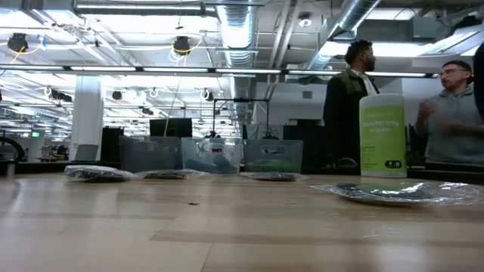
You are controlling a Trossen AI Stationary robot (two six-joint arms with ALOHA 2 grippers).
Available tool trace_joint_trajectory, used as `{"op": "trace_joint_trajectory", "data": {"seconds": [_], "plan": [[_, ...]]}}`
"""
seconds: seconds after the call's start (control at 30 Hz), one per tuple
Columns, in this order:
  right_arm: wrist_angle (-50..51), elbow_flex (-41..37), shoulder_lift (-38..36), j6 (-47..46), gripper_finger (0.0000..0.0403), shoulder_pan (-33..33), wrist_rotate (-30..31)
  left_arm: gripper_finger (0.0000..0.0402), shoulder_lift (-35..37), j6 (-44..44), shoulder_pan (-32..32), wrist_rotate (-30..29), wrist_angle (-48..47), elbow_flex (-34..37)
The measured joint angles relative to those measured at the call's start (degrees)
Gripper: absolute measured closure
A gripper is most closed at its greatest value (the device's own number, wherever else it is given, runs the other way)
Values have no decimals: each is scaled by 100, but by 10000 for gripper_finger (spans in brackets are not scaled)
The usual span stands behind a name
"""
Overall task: Pick & Place Travel size toiletries
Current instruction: Put the blue razor into the white bin, then put the black hairbrush into the left black bin
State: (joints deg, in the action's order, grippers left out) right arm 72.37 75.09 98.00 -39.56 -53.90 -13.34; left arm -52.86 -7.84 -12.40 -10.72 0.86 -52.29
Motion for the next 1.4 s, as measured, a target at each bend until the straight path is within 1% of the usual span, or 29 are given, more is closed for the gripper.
{"op": "trace_joint_trajectory", "data": {"seconds": [0.07,0.13,0.27,0.37,0.53,0.63,0.73,0.8,0.83,0.9,0.97,1.03,1.13,1.2,1.23,1.3,1.4], "plan": [[55,0,143,145,370,-42,-34,275,0,0,0,0,-2,0],[135,2,249,265,345,-67,-36,275,0,0,2,-1,0,0],[93,2,363,441,282,-106,-35,275,0,-7,2,-2,-1,0],[90,2,330,266,227,-65,-35,275,0,-11,4,-2,-2,0],[83,4,-154,-70,132,145,-37,275,0,-13,4,0,-2,0],[44,7,-485,-181,102,263,62,275,0,-14,4,79,-2,0],[138,7,-677,-302,95,311,142,275,0,-15,4,194,-4,0],[71,7,-804,-338,96,483,284,275,0,-15,4,216,-4,0],[66,52,-855,-339,98,653,380,275,2,-15,4,216,-4,0],[32,217,-898,-436,101,1115,766,275,55,-17,4,216,-36,0],[15,395,-870,-684,102,1706,1188,275,85,-47,4,216,14,-6],[-63,474,-870,-1063,103,2289,1407,275,138,-137,4,218,-78,-2],[-219,422,-760,-1965,103,3094,1350,275,235,-223,4,219,-225,-2],[-278,355,-652,-2291,103,3423,1310,275,273,-348,4,219,-266,0],[-475,334,-594,-2358,103,3547,1288,275,298,-415,4,219,-285,-2],[-684,270,-463,-2416,103,3620,1179,275,364,-466,-5,221,-366,3],[-968,255,-201,-2413,103,3497,922,275,458,-484,-7,221,-392,-2]]}}
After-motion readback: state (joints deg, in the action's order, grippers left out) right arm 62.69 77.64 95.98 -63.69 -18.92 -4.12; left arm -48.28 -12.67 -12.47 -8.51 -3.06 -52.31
